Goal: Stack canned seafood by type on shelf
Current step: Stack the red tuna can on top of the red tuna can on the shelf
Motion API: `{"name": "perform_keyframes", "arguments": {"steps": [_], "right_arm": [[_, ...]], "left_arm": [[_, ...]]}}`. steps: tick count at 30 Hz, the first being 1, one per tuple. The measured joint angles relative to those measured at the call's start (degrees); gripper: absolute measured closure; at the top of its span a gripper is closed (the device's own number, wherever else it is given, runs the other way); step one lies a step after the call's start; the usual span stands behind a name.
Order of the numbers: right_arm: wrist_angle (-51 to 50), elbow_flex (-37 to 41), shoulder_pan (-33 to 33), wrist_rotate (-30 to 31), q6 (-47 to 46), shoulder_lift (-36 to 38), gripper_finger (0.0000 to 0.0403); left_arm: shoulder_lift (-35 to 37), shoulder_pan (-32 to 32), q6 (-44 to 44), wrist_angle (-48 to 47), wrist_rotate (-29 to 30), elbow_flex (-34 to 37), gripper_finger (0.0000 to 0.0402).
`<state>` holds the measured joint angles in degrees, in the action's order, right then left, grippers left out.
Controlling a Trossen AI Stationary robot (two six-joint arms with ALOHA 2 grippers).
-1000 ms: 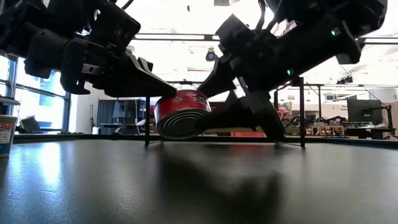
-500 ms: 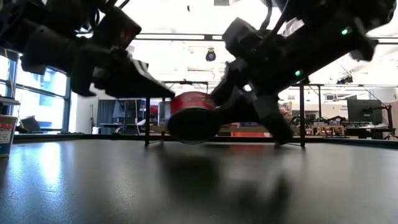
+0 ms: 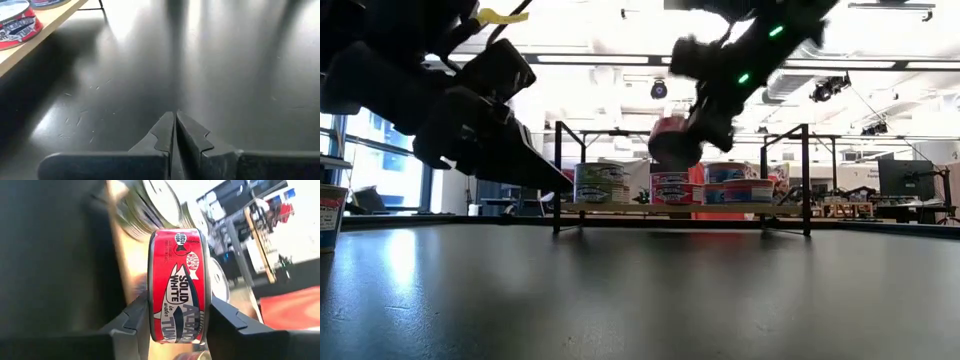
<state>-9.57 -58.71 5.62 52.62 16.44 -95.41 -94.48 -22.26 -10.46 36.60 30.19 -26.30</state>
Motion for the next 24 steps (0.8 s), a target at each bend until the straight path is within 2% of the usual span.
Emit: {"name": "perform_keyframes", "arguments": {"steps": [6, 12, 19, 24], "right_arm": [[-2.3, -4.0, -8.4, -2.4, 4.5, -5.1, 0.0282], [-2.2, -4.9, -9.4, -3.1, 4.6, -7.3, 0.0277], [-2.8, -4.9, -8.2, -6.0, 5.0, -7.3, 0.0162], [-3.9, -4.8, -8.3, -5.8, 4.5, -7.3, 0.0143]], "left_arm": [[0.0, -1.5, 0.0, 0.9, 3.0, 0.0, 0.0392], [0.0, -2.4, 0.0, 1.0, 3.1, 0.0, 0.0392], [0.0, -3.0, 0.0, 1.0, 3.1, 0.0, 0.0392], [0.0, -3.0, 0.0, 1.0, 3.1, 0.0, 0.0392]]}}
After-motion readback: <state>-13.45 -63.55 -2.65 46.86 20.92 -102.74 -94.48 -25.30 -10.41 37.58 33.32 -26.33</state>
